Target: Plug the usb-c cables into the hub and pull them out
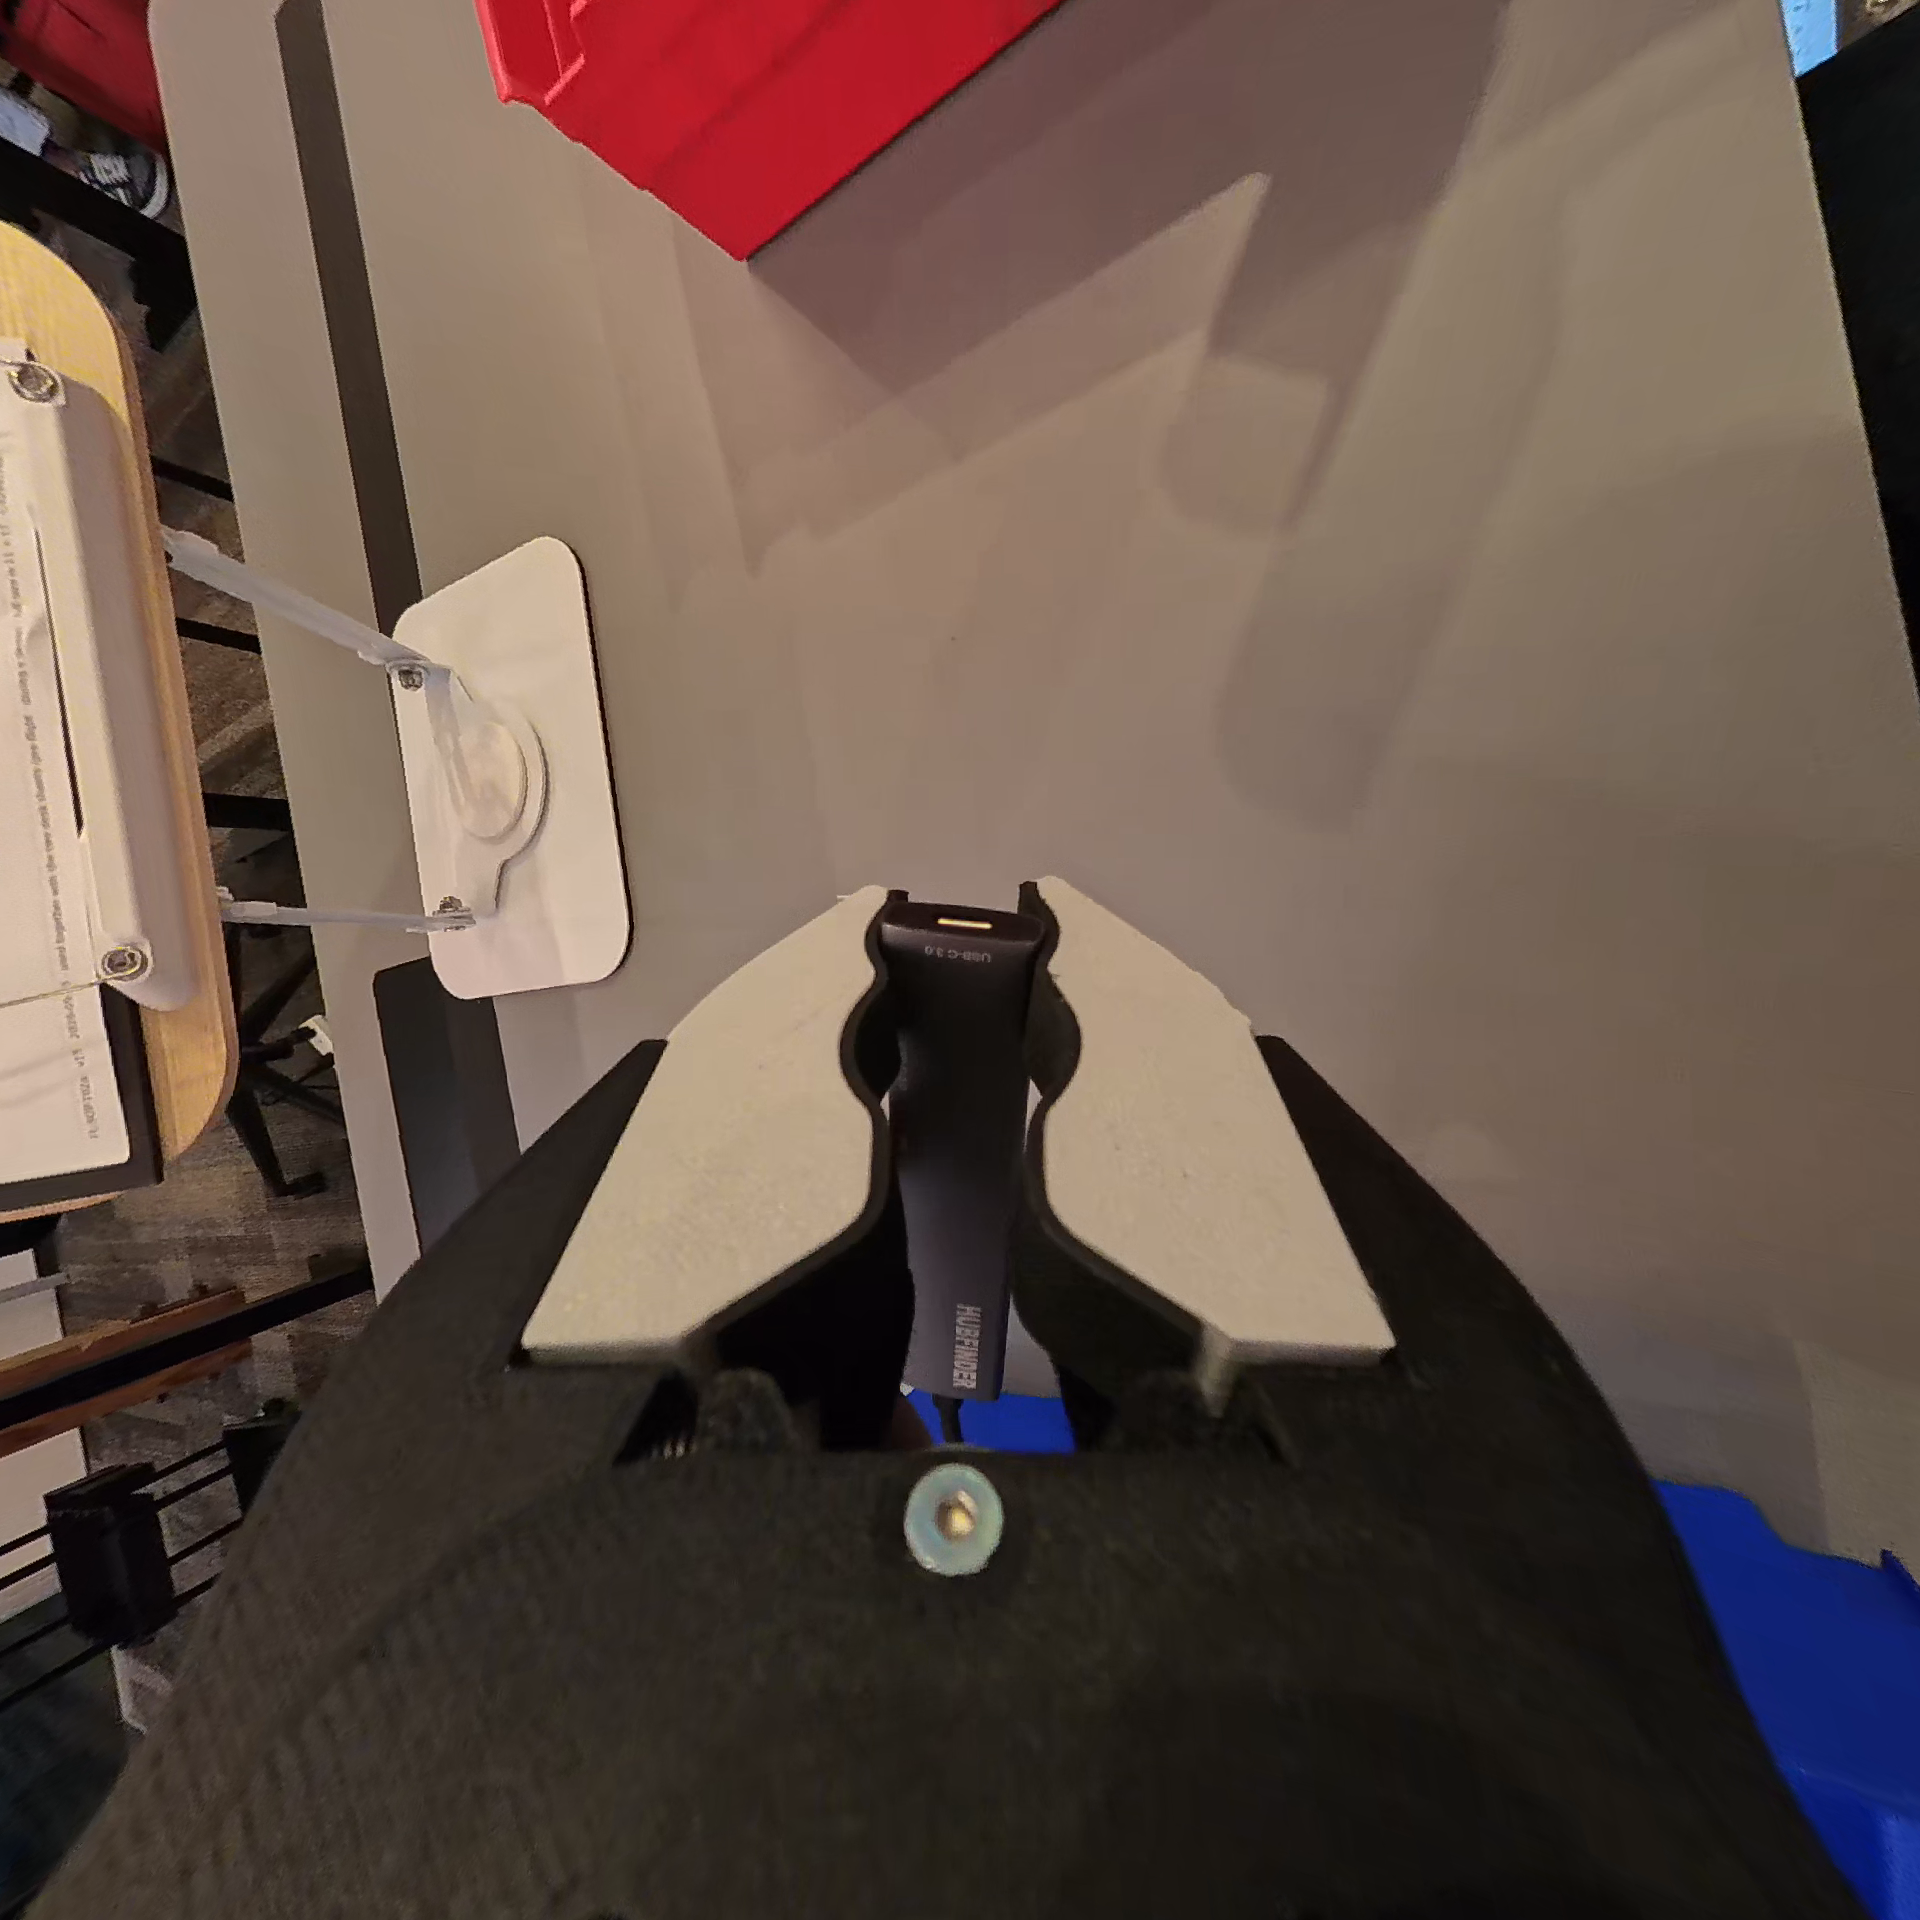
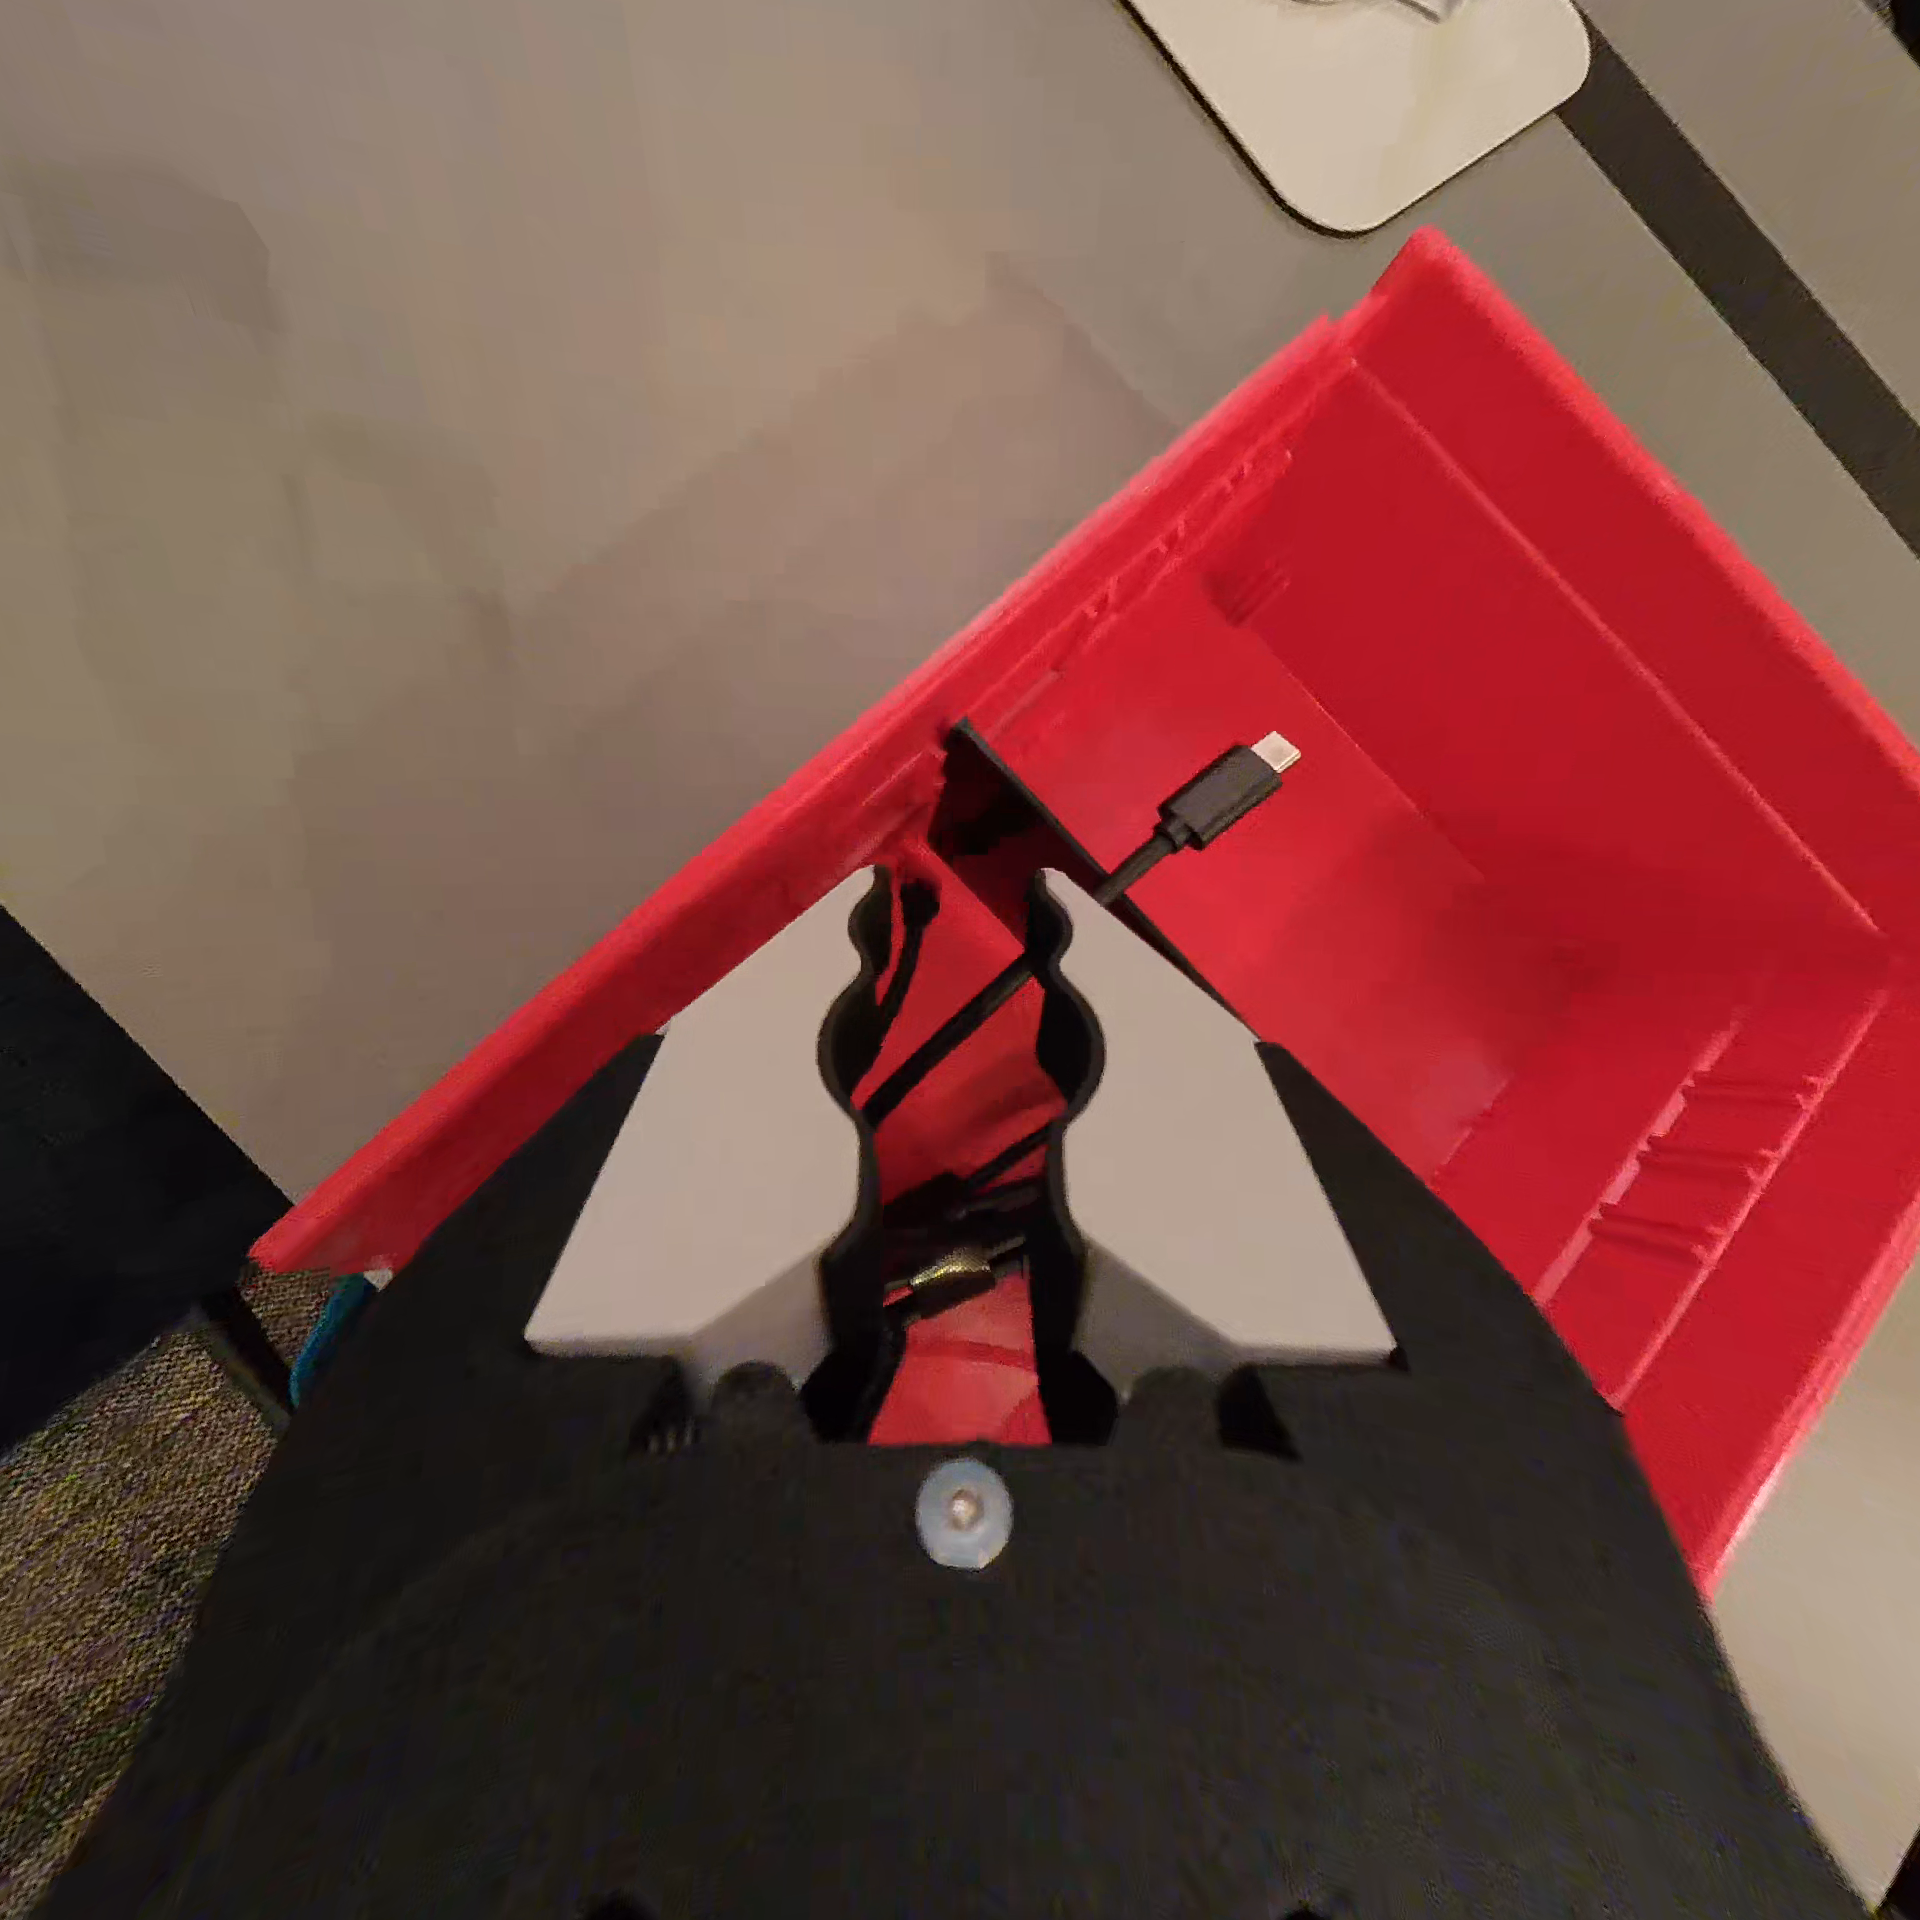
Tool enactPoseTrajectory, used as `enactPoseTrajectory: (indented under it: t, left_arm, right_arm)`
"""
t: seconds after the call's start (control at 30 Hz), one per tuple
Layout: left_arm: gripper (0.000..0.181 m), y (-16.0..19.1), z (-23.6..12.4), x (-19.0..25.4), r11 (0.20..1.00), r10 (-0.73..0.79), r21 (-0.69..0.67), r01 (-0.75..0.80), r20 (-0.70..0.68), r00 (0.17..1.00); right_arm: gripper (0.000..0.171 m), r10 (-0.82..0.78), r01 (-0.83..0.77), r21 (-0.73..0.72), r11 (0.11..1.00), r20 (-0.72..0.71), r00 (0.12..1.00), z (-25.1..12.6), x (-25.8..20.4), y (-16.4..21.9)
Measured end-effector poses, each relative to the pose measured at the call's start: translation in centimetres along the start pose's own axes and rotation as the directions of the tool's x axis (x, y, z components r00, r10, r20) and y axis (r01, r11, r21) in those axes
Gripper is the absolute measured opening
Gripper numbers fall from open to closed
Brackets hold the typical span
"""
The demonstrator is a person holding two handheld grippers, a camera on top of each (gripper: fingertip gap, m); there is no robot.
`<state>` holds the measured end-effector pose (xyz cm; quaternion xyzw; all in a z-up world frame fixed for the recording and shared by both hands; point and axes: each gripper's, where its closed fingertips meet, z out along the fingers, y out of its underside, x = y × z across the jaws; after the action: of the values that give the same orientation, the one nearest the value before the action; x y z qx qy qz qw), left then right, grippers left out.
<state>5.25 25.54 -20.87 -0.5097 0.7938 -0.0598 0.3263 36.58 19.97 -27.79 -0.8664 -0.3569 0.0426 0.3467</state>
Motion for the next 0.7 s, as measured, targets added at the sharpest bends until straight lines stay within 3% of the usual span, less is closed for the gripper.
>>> enactPoseTrajectory:
  t: [0.13, 0.23, 0.3, 0.4, 0.53, 0.7]
  left_arm:
    - [0.019, 0.0, 0.1, 0.1, 1.0, -0.001, 0.001, 0.001, -0.001, 1.0]
    - [0.019, -0.2, 0.0, 0.1, 1.0, -0.003, 0.01, 0.003, 0.005, 1.0]
    - [0.019, -0.4, -0.1, 0.1, 1.0, -0.004, 0.019, 0.004, 0.008, 1.0]
    - [0.019, -1.0, -0.3, 0.0, 0.999, -0.008, 0.04, 0.008, 0.0, 1.0]
    - [0.019, -2.3, -0.7, 0.1, 0.997, -0.003, 0.075, 0.006, -0.036, 0.999]
    - [0.019, -4.4, -1.6, 1.0, 0.993, 0.03, 0.121, -0.016, -0.119, 0.992]
  right_arm:
    - [0.031, -0.056, 0.053, -0.053, 0.997, -0.057, 0.997, -1.5, 1.2, 0.1]
    - [0.03, -0.072, 0.071, -0.013, 0.997, -0.101, 0.992, -3.4, 1.7, -1.8]
    - [0.031, -0.109, 0.117, 0.044, 0.992, -0.15, 0.983, -5.0, 1.3, -4.3]
    - [0.031, -0.249, 0.275, 0.192, 0.942, -0.151, 0.957, -6.5, -2.8, -10.2]
    - [0.028, -0.561, 0.614, 0.328, 0.718, -0.249, 0.789, -6.1, -11.0, -17.9]
    - [0.02, -0.801, 0.917, 0.225, 0.33, -0.448, 0.398, -3.2, -17.6, -22.6]
